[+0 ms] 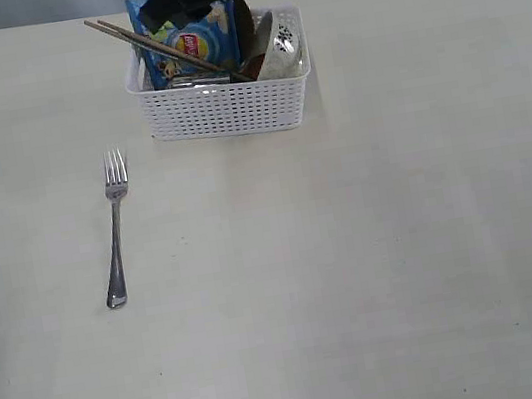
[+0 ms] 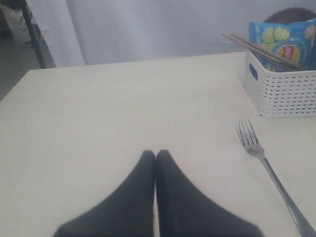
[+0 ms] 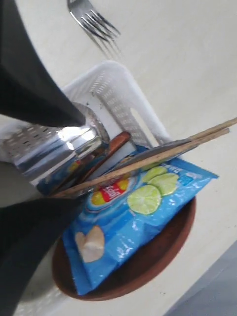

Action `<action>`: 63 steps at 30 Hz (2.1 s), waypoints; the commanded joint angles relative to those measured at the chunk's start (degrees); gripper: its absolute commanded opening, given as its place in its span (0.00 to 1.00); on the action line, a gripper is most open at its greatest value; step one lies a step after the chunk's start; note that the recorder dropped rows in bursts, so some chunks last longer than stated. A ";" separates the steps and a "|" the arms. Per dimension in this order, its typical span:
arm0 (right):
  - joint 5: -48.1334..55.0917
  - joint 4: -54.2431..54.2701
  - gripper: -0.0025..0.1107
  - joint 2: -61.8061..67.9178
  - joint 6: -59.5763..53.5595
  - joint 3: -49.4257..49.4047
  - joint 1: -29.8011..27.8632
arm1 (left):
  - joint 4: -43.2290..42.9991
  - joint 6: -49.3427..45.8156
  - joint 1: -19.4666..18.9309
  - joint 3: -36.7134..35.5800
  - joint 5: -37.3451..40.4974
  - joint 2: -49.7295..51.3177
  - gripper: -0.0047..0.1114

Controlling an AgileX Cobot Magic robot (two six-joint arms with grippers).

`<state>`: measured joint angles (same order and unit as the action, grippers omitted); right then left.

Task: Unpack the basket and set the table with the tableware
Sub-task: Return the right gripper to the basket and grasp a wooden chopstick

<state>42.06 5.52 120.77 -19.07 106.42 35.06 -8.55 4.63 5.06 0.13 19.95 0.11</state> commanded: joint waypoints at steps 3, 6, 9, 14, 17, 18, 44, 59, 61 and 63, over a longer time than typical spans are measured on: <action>-6.34 4.62 0.56 3.53 -4.03 0.15 -0.05 | 0.20 0.13 0.29 -0.13 -0.03 -0.11 0.04; -9.47 4.86 0.56 5.69 -5.87 0.15 0.27 | 0.20 0.13 0.29 -0.13 -0.03 -0.11 0.04; -11.89 4.86 0.56 7.39 -6.46 0.15 0.53 | 0.20 0.13 0.29 -0.13 -0.03 -0.11 0.04; -16.19 4.86 0.56 9.67 -9.06 0.15 0.53 | 0.20 0.13 0.29 -0.13 -0.03 -0.11 0.04; -17.43 4.86 0.56 10.85 -9.06 1.35 0.53 | 0.20 0.13 0.29 -0.13 -0.03 -0.11 0.04; -17.32 4.86 0.56 11.82 -9.06 2.61 0.53 | 0.20 0.13 0.29 -0.13 -0.03 -0.11 0.04; -15.08 1.86 0.52 18.24 -8.88 6.84 1.73 | 0.20 0.13 0.29 -0.13 -0.03 -0.11 0.04; -13.11 0.87 0.02 15.93 -8.60 6.84 1.88 | 0.20 0.13 0.29 -0.13 -0.03 -0.11 0.04; -13.11 0.87 0.02 14.73 -8.34 6.84 1.88 | 0.20 0.13 0.29 -0.13 -0.03 -0.11 0.04; -12.52 0.87 0.02 13.58 -8.19 6.84 1.88 | 0.20 0.13 0.29 -0.13 -0.03 -0.11 0.04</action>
<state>27.87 5.69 136.57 -28.47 113.43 37.05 -8.55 4.63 5.06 0.13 19.95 0.11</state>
